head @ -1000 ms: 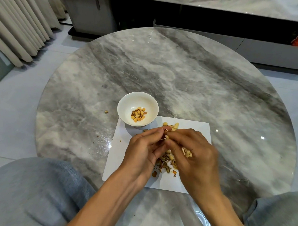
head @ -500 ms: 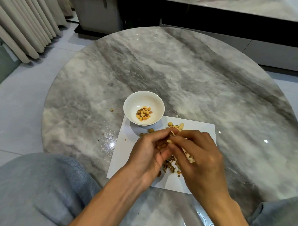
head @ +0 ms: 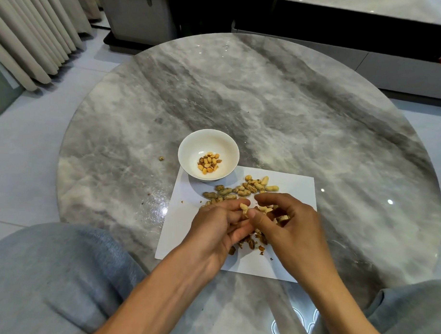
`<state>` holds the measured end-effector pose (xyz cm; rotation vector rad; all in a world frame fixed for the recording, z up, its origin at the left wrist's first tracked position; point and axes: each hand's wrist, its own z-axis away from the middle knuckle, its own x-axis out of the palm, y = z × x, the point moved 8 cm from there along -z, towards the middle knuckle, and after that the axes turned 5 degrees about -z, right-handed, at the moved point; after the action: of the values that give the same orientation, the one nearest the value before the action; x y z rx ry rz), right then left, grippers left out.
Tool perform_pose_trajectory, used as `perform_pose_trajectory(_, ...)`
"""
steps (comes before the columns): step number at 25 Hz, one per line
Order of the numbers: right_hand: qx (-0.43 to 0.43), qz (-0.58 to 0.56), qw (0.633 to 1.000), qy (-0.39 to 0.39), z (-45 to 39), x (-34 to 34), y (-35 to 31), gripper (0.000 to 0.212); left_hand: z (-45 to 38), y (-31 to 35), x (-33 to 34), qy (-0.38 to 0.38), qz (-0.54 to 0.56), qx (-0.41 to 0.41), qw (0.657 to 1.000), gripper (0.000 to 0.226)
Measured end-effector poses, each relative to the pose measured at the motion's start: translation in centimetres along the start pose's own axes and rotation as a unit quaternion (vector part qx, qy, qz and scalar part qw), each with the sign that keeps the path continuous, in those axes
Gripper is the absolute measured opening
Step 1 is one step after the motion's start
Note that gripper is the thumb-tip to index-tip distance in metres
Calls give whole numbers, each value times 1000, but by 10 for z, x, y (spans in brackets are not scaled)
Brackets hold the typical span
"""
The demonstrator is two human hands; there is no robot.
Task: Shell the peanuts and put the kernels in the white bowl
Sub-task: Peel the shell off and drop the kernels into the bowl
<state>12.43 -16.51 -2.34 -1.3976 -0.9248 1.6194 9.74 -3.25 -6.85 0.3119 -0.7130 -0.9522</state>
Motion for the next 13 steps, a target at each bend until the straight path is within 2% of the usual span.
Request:
perform_pose_trajectory(3,-71,52,996,15,3,0,-11,15,2,-1,2,-12,27,-4,1000,45)
perform_pose_trajectory(6,-156,130,978,-35,10,15,-22,19,4,2,7,-26,41,2,999,58)
perform_pose_trajectory(9,-149,142,975,-85,8,22,-17,22,6,4,10,-29,45,7,999,73)
perform_pose_trajectory(13,-96,97,987,-79,1,11,-11,13,11,7,18,-53,46,10,998,79)
